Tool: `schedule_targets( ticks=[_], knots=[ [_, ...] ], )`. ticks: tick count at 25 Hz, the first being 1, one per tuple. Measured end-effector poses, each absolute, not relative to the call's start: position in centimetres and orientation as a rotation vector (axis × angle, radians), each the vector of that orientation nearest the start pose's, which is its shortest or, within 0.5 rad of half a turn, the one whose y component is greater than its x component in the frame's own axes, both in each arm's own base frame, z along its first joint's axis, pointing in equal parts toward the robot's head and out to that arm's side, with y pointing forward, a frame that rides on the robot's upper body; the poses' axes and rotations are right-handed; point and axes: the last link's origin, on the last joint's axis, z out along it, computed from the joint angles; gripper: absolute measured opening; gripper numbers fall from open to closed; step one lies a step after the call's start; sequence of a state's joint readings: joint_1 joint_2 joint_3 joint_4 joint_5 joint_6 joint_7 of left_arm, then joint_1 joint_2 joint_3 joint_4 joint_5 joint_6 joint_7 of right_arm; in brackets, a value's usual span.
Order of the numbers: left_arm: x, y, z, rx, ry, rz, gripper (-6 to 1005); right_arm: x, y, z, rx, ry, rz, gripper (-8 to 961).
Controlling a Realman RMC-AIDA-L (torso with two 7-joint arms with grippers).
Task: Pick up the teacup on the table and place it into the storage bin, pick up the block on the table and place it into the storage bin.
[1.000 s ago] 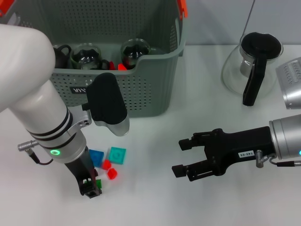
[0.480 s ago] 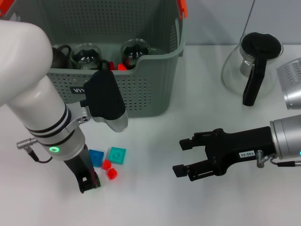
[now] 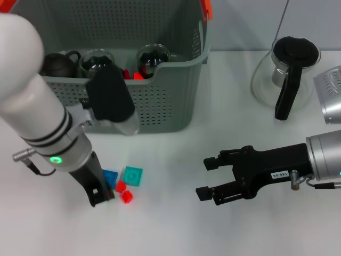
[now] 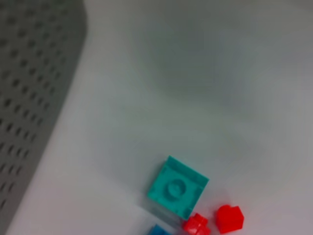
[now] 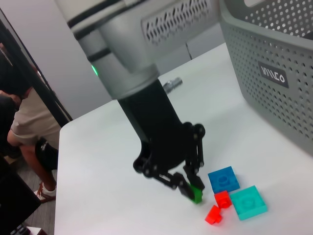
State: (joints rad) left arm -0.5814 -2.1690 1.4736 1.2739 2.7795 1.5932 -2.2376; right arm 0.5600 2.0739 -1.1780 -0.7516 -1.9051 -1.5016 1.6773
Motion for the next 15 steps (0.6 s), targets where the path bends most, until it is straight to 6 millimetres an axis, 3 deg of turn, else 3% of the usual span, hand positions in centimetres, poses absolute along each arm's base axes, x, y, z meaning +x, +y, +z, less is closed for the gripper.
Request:
schedule_targets(
  ticks=[7,10,15],
  knots=[
    [-19.4,32.8,-1.1,-2.760,-0.675,0.697,106,21.8,32.3,-4.5,-3.043,0.714,0.451,897],
    [-18.0,32.2,0.9,-2.863,-0.754,0.459,107,21.9,32.4,-4.3,-3.029,0.720,0.461,896],
    [-15.4,33.3,6.8,-2.907,-0.800,-0.103,107,22.1,32.5,-3.9,-3.024,0.718,0.464,895]
  ],
)
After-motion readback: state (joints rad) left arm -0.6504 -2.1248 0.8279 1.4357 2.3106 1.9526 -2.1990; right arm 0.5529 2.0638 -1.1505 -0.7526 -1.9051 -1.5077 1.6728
